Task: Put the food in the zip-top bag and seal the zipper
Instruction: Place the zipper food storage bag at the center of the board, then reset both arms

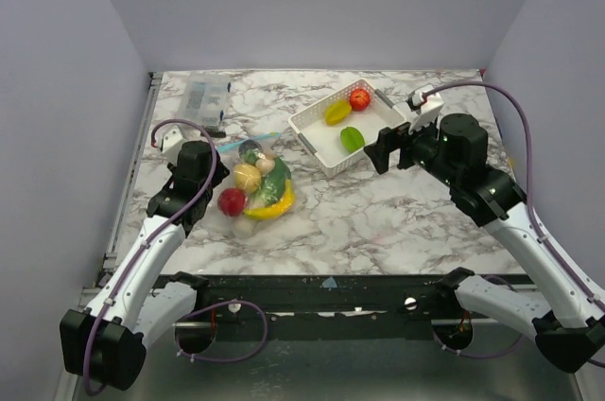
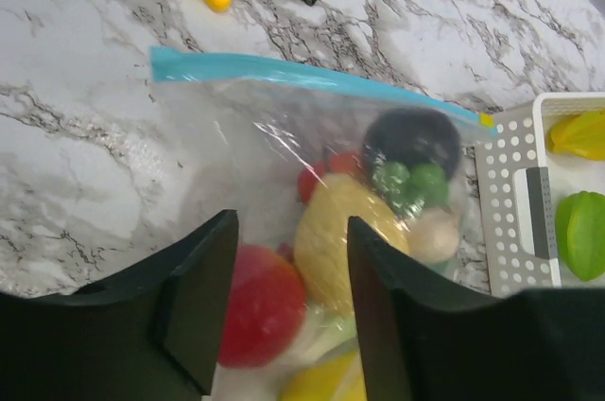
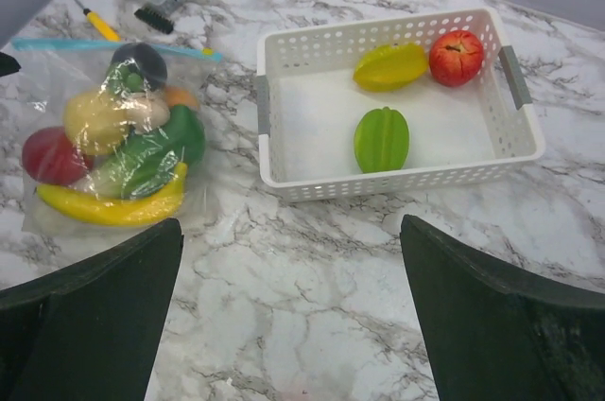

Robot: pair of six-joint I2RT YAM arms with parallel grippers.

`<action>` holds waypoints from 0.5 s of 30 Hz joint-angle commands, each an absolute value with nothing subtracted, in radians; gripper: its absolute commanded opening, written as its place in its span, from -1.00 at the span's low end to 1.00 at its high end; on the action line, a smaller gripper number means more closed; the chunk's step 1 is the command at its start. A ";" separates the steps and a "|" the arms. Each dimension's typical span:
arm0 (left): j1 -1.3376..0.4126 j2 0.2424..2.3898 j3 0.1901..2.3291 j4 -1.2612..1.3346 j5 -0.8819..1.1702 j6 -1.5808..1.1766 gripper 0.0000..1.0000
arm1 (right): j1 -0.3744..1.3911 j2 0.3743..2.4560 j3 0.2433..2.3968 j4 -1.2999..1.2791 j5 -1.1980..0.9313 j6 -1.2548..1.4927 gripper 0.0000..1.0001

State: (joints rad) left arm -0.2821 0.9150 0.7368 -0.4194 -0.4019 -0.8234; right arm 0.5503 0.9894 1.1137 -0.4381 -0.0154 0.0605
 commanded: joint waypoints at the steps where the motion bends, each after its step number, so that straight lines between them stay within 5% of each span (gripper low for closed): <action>1: -0.276 0.897 0.744 -0.440 -0.462 -0.810 0.18 | 0.550 0.926 1.093 -0.401 0.062 0.088 0.99; 5: -0.276 0.877 0.783 -0.453 -0.473 -0.752 0.45 | 0.550 0.890 1.107 -0.427 0.087 0.091 0.99; 15: -0.276 0.656 0.861 -0.230 -0.149 -0.439 0.48 | 0.551 0.768 1.144 -0.473 0.215 0.141 0.99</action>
State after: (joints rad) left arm -0.2813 0.7761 0.8143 -0.4034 -0.3595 -0.6262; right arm 0.5503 0.8314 1.1072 -0.4557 0.1299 0.1127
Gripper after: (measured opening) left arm 0.735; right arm 0.995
